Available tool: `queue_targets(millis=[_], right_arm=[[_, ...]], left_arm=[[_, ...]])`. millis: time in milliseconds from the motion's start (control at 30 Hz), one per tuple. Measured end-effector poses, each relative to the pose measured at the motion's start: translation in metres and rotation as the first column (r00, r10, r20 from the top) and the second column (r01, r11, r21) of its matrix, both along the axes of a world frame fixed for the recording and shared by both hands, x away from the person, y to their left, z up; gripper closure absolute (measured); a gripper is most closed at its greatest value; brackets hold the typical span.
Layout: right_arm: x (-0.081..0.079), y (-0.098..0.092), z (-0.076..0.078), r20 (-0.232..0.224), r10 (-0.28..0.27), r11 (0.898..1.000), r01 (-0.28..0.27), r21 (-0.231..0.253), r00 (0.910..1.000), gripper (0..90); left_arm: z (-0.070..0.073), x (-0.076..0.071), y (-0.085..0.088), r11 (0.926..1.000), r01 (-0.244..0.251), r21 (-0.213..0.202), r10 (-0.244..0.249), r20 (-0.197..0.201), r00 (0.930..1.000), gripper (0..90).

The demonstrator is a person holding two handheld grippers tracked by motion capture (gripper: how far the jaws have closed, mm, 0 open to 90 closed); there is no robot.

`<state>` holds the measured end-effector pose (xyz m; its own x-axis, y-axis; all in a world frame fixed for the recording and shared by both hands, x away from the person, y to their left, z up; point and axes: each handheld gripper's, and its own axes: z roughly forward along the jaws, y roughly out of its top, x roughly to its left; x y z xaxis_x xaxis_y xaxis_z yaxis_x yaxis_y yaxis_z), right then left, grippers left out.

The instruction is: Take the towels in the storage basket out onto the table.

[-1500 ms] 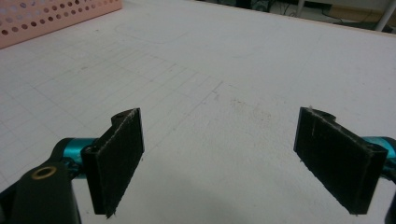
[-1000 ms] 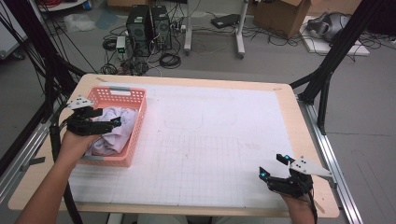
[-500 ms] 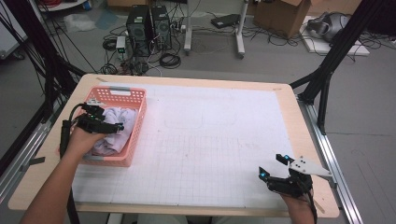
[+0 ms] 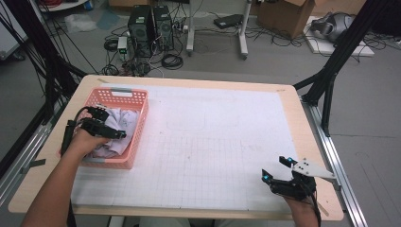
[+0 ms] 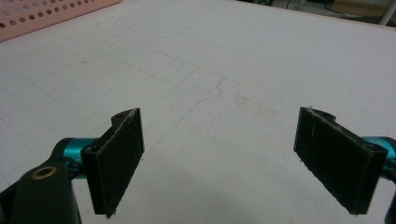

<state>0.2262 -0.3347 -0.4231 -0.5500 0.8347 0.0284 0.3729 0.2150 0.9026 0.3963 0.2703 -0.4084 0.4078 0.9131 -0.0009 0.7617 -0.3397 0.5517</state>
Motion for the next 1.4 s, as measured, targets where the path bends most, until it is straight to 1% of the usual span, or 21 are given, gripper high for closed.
queue_targets(millis=[33, 67, 100, 200, 267, 367, 433, 467, 567, 700, 833, 900, 967, 1033, 1100, 1133, 1200, 1233, 1267, 1300, 1400], right_arm=[[0.0, 0.0, 0.0, -0.001, -0.002, 1.0, 0.002, 0.002, 1.0, 14.7], [0.0, 0.0, 0.0, -0.001, -0.001, 1.0, 0.001, 0.003, 1.0, 14.6], [0.0, 0.0, 0.0, -0.001, -0.001, 1.0, 0.001, 0.001, 1.0, 14.6], [-0.001, 0.0, 0.0, -0.003, -0.002, 1.0, 0.002, 0.002, 1.0, 14.6], [-0.001, 0.0, 0.0, -0.008, -0.003, 1.0, 0.003, 0.002, 1.0, 14.7], [-0.001, 0.0, 0.0, -0.009, -0.002, 1.0, 0.002, 0.001, 1.0, 14.6], [-0.001, 0.0, 0.0, -0.008, -0.002, 1.0, 0.002, 0.002, 1.0, 14.7], [-0.002, -0.001, 0.0, -0.009, -0.002, 1.0, 0.002, 0.003, 1.0, 14.7], [-0.003, -0.002, 0.0, -0.01, -0.005, 1.0, 0.005, 0.006, 0.9999, 14.7], [-0.004, -0.004, 0.001, -0.012, -0.013, 1.0, 0.013, 0.008, 0.9998, 14.7], [-0.004, -0.005, 0.001, -0.013, -0.017, 1.0, 0.018, 0.012, 0.9998, 14.8], [-0.004, -0.005, 0.001, -0.018, -0.022, 1.0, 0.023, 0.017, 0.9996, 14.8], [-0.003, -0.005, 0.0, -0.021, -0.022, 1.0, 0.022, 0.016, 0.9996, 14.8], [-0.003, -0.005, 0.0, -0.02, -0.023, 1.0, 0.023, 0.014, 0.9995, 14.8], [-0.003, -0.005, 0.0, -0.019, -0.024, 1.0, 0.024, 0.013, 0.9995, 14.8], [-0.003, -0.005, 0.0, -0.015, -0.026, 1.0, 0.026, 0.014, 0.9995, 14.8], [-0.002, -0.006, 0.0, -0.018, -0.027, 0.999, 0.028, 0.016, 0.9995, 14.8], [-0.002, -0.006, 0.0, -0.019, -0.026, 1.0, 0.027, 0.014, 0.9995, 14.9], [-0.002, -0.006, 0.0, -0.019, -0.026, 1.0, 0.027, 0.014, 0.9995, 14.9], [-0.002, -0.005, 0.0, -0.022, -0.026, 1.0, 0.026, 0.015, 0.9994, 14.8], [-0.002, -0.005, 0.0, -0.019, -0.023, 1.0, 0.023, 0.014, 0.9995, 14.9]], left_arm=[[-0.002, 0.001, -0.004, 0.9998, 0.009, 0.021, -0.009, -0.004, 1.0, 1.9], [-0.002, 0.001, -0.004, 0.9998, 0.009, 0.021, -0.009, -0.004, 1.0, 1.7], [-0.005, 0.001, -0.008, 0.998, 0.013, 0.061, -0.013, -0.004, 0.9999, 1.7], [-0.005, 0.002, -0.007, 0.9979, 0.015, 0.063, -0.015, -0.005, 0.9999, 1.7], [-0.009, 0.003, -0.008, 0.9946, 0.004, 0.104, -0.004, -0.001, 1.0, 2.2], [-0.011, 0.005, -0.011, 0.9917, -0.018, 0.127, 0.018, 0.003, 0.9998, 2.2], [-0.011, 0.005, -0.012, 0.991, -0.02, 0.132, 0.019, 0.007, 0.9998, 2.9], [-0.01, 0.004, -0.011, 0.991, -0.022, 0.132, 0.021, 0.01, 0.9997, 4.6], [-0.007, 0.003, -0.008, 0.9912, -0.026, 0.13, 0.023, 0.022, 0.9995, 14.4], [-0.004, 0.001, -0.005, 0.9895, -0.046, 0.137, 0.041, 0.037, 0.9985, 31.7], [-0.002, -0.001, -0.004, 0.9901, -0.051, 0.131, 0.045, 0.051, 0.9977, 40.8], [0.001, -0.002, -0.001, 0.9927, -0.063, 0.103, 0.057, 0.053, 0.997, 44.5], [0.004, -0.003, 0.005, 0.9954, -0.082, 0.049, 0.079, 0.059, 0.9951, 47.9], [0.007, -0.005, 0.011, 0.9933, -0.115, -0.001, 0.115, 0.082, 0.9899, 48.8], [0.009, -0.006, 0.016, 0.9924, -0.116, -0.042, 0.119, 0.096, 0.9882, 49.0], [0.011, -0.007, 0.017, 0.9918, -0.116, -0.052, 0.122, 0.112, 0.9862, 49.1], [0.014, -0.009, 0.019, 0.9886, -0.116, -0.095, 0.129, 0.141, 0.9816, 49.1], [0.016, -0.011, 0.021, 0.9875, -0.114, -0.108, 0.13, 0.156, 0.9791, 49.1], [0.016, -0.011, 0.021, 0.9875, -0.114, -0.108, 0.13, 0.156, 0.9791, 49.1], [0.019, -0.014, 0.023, 0.9829, -0.108, -0.149, 0.136, 0.192, 0.9719, 49.1], [0.022, -0.02, 0.027, 0.9752, -0.098, -0.199, 0.149, 0.261, 0.9539, 49.1]])
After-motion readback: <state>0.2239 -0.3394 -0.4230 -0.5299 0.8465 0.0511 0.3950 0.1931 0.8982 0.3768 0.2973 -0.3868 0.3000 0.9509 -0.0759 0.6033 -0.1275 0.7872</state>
